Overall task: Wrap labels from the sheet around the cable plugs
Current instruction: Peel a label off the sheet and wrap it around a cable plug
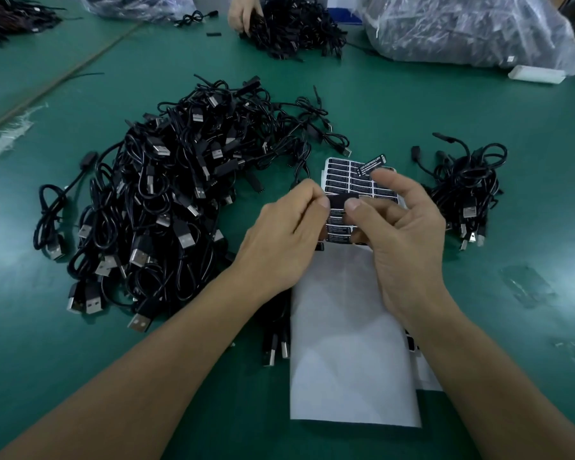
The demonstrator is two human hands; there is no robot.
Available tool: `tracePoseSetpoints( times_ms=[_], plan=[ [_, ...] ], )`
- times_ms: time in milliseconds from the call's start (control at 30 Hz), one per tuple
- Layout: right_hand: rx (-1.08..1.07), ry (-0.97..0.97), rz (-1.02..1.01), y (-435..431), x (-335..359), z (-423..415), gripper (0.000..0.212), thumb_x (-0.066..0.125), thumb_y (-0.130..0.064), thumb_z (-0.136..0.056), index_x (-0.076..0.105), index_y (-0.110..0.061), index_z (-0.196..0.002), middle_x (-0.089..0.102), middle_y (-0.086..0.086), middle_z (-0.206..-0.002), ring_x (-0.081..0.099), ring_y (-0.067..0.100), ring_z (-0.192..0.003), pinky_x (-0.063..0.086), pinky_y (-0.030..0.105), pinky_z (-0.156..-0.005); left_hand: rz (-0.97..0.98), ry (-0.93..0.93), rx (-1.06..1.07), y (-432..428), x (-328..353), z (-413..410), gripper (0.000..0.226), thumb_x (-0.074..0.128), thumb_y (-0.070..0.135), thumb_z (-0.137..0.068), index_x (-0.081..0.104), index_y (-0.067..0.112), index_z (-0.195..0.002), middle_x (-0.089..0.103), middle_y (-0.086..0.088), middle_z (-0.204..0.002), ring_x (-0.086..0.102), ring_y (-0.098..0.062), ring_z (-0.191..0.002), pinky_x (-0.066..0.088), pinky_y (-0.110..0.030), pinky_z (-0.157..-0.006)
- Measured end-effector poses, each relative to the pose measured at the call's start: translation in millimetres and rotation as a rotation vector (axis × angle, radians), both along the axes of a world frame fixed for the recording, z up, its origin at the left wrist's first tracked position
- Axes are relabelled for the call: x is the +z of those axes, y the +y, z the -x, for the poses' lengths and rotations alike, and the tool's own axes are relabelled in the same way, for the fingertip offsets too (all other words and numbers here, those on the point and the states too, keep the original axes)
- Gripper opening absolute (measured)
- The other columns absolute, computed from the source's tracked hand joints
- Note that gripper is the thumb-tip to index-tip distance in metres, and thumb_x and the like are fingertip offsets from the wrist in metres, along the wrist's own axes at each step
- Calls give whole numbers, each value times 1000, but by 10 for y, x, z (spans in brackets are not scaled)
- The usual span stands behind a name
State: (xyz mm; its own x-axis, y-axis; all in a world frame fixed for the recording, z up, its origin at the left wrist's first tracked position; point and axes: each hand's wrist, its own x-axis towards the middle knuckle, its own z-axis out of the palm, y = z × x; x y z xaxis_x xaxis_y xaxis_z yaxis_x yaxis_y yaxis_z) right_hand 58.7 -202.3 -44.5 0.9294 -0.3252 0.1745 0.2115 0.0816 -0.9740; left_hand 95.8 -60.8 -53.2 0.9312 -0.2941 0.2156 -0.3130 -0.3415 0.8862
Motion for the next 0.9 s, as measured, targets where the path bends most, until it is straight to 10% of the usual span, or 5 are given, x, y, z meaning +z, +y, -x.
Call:
tracePoseSetpoints(
  times_ms=[133, 367, 600, 900],
  plan=[
    [-49, 1, -10, -20, 14, -21, 38, 75, -3, -86, 59, -24, -113, 73, 0, -75, 66, 11, -70, 54, 21, -66, -18, -66, -31, 2, 0, -9, 23, 49, 34, -93, 61, 28, -75, 54, 11, -63, 45, -4, -58, 36, -20, -55],
    [-113, -20, -31, -31, 55, -20, 19, 71, -6, -90, 65, -23, -96, 69, -3, -74, 63, 13, -69, 52, 21, -61, 0, -36, -54, 2, -21, -20, 26, 59, 28, -96, 75, 12, -84, 69, -13, -75, 62, -32, -72, 49, -44, -63],
    [-54, 17, 27, -1, 67, 8, 18, 65, -7, -93, 73, -16, -80, 70, -2, -71, 62, 13, -70, 50, 20, -57, 36, -51, 65, 13, -24, -41, 23, 60, 30, -99, 76, 26, -84, 72, 7, -74, 67, -19, -72, 53, -38, -67],
    [-10, 26, 50, 20, 48, 20, 12, 69, -7, -91, 75, -13, -83, 75, 0, -74, 69, 6, -69, 50, 12, -61, 63, -30, -24, 4, -10, -26, 20, 61, 24, -101, 78, 19, -90, 72, -7, -75, 65, -32, -76, 53, -49, -66]
  ],
)
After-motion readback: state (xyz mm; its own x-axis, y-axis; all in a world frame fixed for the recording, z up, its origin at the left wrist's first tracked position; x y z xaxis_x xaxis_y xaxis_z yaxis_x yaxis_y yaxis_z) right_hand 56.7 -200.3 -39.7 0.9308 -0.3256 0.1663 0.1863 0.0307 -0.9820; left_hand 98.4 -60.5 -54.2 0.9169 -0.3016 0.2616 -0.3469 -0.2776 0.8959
